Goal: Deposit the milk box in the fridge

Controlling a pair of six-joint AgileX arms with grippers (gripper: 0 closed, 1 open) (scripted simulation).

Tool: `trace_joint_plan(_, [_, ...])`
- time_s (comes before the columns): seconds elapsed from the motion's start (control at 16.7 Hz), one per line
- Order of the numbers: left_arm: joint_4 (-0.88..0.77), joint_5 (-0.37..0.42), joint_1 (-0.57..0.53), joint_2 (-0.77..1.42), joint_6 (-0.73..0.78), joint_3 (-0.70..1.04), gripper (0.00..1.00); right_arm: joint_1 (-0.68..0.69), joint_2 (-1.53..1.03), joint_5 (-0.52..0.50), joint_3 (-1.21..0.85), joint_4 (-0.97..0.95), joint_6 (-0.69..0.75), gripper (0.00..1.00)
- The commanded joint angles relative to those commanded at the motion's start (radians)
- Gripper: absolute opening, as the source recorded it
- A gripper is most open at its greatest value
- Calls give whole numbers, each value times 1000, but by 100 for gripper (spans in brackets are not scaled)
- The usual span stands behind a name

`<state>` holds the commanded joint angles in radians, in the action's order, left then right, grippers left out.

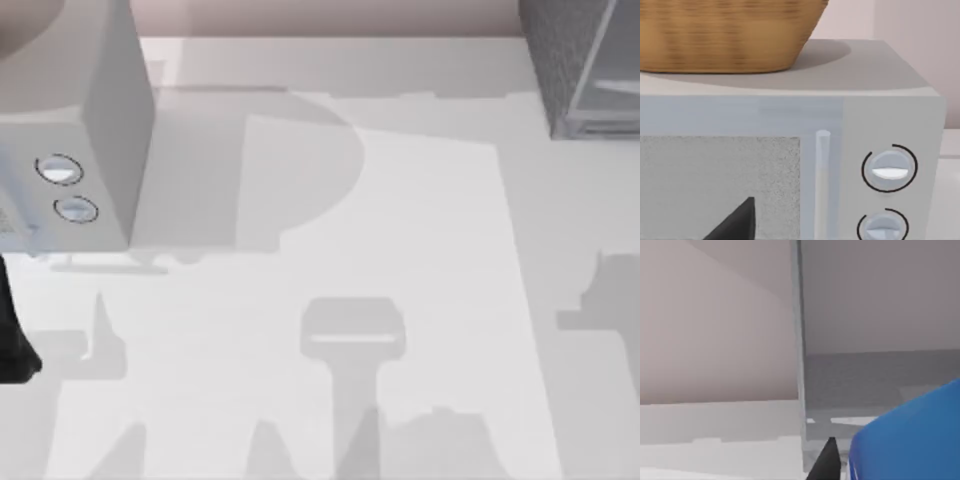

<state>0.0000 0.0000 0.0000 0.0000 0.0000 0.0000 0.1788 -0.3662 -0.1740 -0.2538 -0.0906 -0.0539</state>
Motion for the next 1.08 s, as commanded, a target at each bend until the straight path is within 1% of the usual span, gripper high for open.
trace_joint_plan(0.24, [0, 0, 0, 0, 0, 0, 100, -123, 252, 120, 171, 59, 36, 0])
trace_joint_plan(0.42, [0, 0, 0, 0, 0, 0, 100, -172, 352, 167, 243, 87, 52, 0])
trace_joint_plan(0.84, [0, 0, 0, 0, 0, 0, 100, -176, 362, 173, 252, 89, 52, 0])
trace_joint_plan(1.08, [0, 0, 0, 0, 0, 0, 100, -193, 262, 180, 221, 47, 67, 0])
